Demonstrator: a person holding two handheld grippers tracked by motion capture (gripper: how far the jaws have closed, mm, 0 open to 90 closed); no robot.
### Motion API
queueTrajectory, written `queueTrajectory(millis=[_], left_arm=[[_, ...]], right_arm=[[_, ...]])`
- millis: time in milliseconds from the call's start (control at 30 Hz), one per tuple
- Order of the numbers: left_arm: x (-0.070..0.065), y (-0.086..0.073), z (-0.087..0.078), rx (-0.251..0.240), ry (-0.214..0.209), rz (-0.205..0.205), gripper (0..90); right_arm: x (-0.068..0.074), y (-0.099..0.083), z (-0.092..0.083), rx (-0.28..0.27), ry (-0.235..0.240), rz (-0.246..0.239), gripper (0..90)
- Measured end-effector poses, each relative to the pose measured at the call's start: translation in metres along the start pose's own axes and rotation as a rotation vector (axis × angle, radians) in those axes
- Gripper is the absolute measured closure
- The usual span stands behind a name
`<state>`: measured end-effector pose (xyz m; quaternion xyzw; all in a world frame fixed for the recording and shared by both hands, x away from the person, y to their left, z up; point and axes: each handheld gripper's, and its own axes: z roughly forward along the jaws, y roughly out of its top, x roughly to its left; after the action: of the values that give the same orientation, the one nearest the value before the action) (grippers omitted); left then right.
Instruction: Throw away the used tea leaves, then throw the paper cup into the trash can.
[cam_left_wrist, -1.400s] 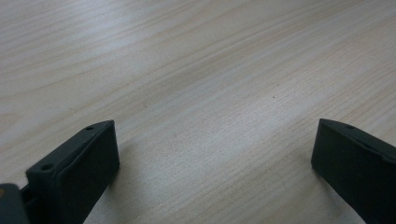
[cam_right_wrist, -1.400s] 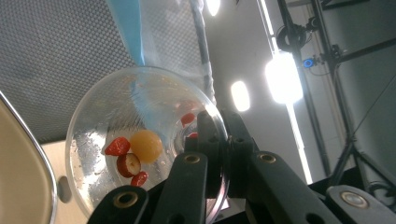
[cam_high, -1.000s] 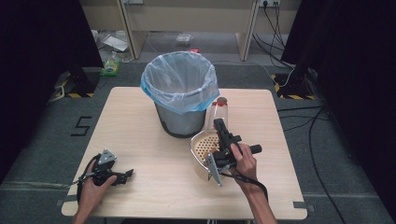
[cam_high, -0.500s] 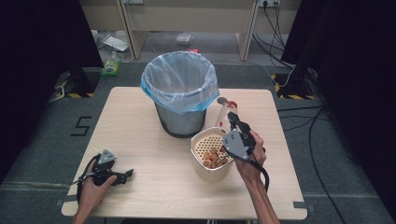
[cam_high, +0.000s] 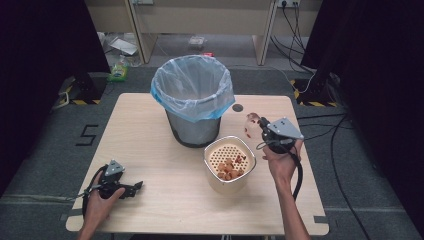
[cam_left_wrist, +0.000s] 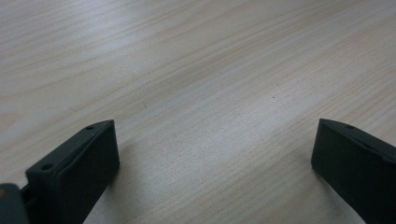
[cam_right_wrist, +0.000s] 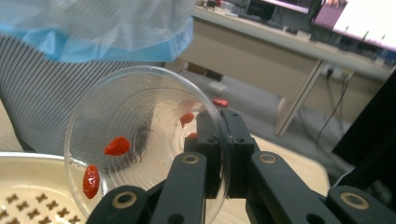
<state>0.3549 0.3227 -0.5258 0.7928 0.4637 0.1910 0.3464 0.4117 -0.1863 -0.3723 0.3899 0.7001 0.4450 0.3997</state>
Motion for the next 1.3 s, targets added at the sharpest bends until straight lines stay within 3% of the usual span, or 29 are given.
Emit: queueTrajectory(millis=[267, 533, 800, 1300], left_arm=[[0.0, 0.0, 0.0, 0.001, 0.0, 0.0, 0.0], [0.0, 0.0, 0.0, 0.001, 0.0, 0.0, 0.0], [0.0, 0.0, 0.0, 0.002, 0.0, 0.0, 0.0], [0.0, 0.0, 0.0, -0.001, 0.001, -0.001, 0.0]], right_arm=[[-0.028, 0.006, 0.012, 0.073, 0.06, 0.133, 87.5], [-0.044, 0.022, 0.02, 0.097, 0.092, 0.178, 87.5], [-0.051, 0.043, 0.026, 0.101, 0.111, 0.188, 87.4], [-0.056, 0.095, 0.03, 0.055, 0.089, 0.159, 87.1]])
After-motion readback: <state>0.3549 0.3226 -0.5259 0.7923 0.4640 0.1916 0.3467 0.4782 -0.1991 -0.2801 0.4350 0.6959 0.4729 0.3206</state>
